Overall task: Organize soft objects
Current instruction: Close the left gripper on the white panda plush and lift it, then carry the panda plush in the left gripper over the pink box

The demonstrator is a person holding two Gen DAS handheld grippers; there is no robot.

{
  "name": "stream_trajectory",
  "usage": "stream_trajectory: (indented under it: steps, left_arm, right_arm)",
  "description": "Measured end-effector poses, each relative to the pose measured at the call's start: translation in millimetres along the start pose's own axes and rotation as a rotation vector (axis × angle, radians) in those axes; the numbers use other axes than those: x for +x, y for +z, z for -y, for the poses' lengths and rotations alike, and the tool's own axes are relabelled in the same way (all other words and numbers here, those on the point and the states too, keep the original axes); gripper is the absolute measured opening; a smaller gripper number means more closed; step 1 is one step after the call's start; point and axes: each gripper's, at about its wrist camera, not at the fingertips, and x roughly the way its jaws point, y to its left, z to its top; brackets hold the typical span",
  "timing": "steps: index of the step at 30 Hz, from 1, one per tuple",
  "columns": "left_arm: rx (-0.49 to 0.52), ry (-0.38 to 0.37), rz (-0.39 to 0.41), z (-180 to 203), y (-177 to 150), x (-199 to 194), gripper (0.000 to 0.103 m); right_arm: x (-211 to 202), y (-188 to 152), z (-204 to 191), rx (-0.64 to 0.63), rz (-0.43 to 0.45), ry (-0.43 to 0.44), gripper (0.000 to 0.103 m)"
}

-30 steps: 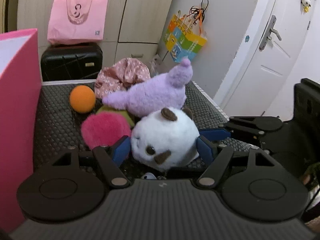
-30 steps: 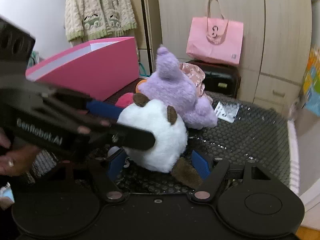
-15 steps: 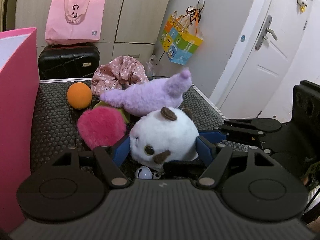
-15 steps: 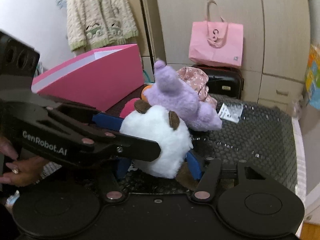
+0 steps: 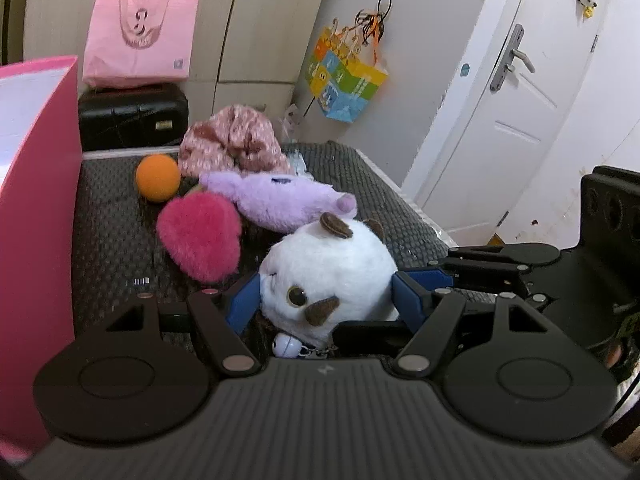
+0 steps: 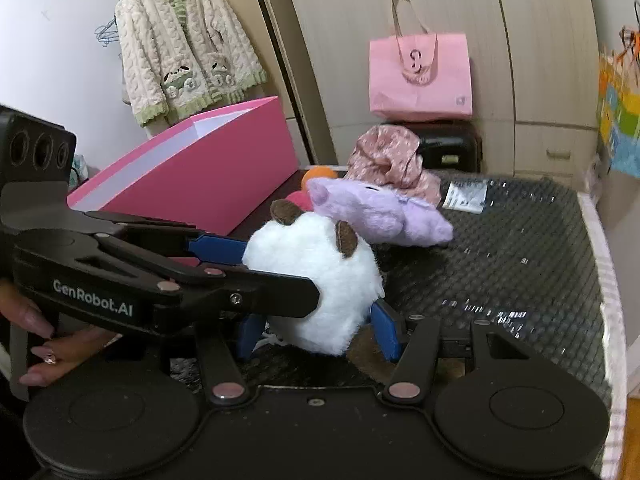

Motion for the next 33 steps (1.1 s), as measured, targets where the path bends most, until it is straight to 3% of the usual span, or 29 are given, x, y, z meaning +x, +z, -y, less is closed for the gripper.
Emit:
stream_trajectory:
  steps: [10, 17, 26, 33]
  left_arm:
    - [-0.070, -0.012, -0.167, -3, -5, -14, 0.070]
    - [-0.040, -0.012, -0.290, -1, -4, -24, 0.070]
    - [-0.048, -0.029, -0.374, 0, -4, -48, 0.069]
    - [-0.098, -0.023, -0.395, -7, 2, -82, 0.068]
  right_arm:
    - [-5, -11, -25, 0.045, -0.085, 0.006, 0.061]
    - [-7, -19, -36, 0.101, -0.145, 0.050, 0.061]
    - [-13, -13, -53, 0.165, -0.245, 0.100, 0.059]
    - [-18, 2, -79, 0.160, -0.304, 0.136, 0.059]
